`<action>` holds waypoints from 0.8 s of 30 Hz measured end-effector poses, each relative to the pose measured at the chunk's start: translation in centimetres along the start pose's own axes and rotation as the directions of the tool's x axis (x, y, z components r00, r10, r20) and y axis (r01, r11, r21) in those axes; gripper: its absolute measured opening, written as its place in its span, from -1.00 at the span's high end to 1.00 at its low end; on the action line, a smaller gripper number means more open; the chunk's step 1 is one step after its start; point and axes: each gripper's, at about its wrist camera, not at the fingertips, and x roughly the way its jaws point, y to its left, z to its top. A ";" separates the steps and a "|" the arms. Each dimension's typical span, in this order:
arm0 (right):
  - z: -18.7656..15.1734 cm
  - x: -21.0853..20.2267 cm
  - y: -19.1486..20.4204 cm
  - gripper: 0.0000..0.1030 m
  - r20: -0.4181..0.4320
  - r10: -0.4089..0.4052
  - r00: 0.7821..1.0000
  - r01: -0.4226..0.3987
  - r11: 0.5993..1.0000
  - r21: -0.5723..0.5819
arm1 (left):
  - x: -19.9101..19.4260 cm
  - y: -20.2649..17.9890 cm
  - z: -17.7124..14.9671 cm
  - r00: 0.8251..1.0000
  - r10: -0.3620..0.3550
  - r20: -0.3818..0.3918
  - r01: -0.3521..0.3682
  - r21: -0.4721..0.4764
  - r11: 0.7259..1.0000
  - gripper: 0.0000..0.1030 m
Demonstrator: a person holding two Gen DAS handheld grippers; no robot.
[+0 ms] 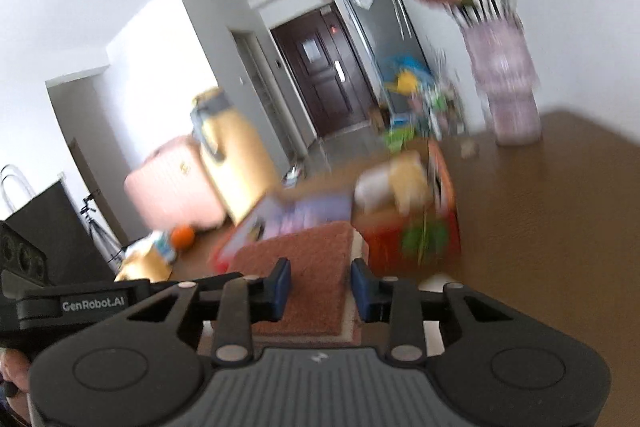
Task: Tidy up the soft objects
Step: 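Carry the sponge block into the box beside the plush toy and release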
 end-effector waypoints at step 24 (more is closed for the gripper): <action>6.8 18.0 -4.5 0.25 -0.211 -0.296 0.932 0.248 0.942 -0.227 | 16.1 5.2 7.1 0.980 0.108 -0.166 -0.108 0.010 0.994 0.24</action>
